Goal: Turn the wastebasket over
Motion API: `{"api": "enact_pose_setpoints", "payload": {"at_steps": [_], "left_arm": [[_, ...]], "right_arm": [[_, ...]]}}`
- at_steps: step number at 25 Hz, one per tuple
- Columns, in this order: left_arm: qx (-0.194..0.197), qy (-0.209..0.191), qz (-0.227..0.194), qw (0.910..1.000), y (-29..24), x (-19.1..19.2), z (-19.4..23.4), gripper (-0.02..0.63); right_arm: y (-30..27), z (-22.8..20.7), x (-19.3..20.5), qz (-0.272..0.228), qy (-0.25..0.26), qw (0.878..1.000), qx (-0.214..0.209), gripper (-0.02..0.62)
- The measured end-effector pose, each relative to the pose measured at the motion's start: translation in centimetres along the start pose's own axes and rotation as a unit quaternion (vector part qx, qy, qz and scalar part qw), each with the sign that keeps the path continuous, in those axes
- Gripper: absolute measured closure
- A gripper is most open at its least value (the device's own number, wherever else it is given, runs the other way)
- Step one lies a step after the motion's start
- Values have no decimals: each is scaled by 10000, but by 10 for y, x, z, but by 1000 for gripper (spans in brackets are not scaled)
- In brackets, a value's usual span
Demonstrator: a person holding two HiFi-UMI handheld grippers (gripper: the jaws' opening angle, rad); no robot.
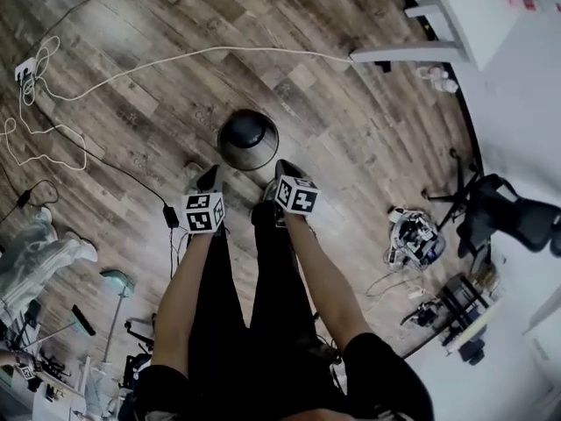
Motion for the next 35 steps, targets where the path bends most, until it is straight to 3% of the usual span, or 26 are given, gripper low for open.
{"api": "enact_pose_setpoints", "payload": {"at_steps": [8, 16, 21, 25, 28, 32, 35], "left_arm": [[399, -755, -940, 9919, 149, -113, -84, 572], [694, -1468, -2136, 9633, 301, -201, -156, 571], [868, -1719, -2765, 9415, 371, -229, -190, 571], [1115, -1946, -3357, 9149, 420, -244, -209, 572], [1139, -1956, -3665, 9025, 448, -242, -221, 571], [1061, -2176, -3638, 8995, 449, -233, -222, 571], [979, -2033, -3718, 9005, 444, -236, -216, 571]], "right_arm": [[146, 85, -55, -702, 304, 9951, -621, 561], [302, 146, -105, -1876, 832, 9734, -1020, 561], [380, 166, -118, -2547, 978, 9538, -1259, 561], [433, 187, -125, -3181, 1380, 9285, -1326, 563], [465, 196, -120, -3569, 1511, 9112, -1396, 563], [481, 201, -108, -3764, 1498, 9026, -1457, 562], [479, 198, -105, -3744, 1522, 9033, -1437, 563]]}}
Point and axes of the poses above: the fingertips, and each gripper's own axes: y backward along the fingers, z to its left, x out of its underside, the point moved 7 cm from there along y, backward along the fingers, and after that the axes turned 4 degrees about -z, right-handed, at the moved point
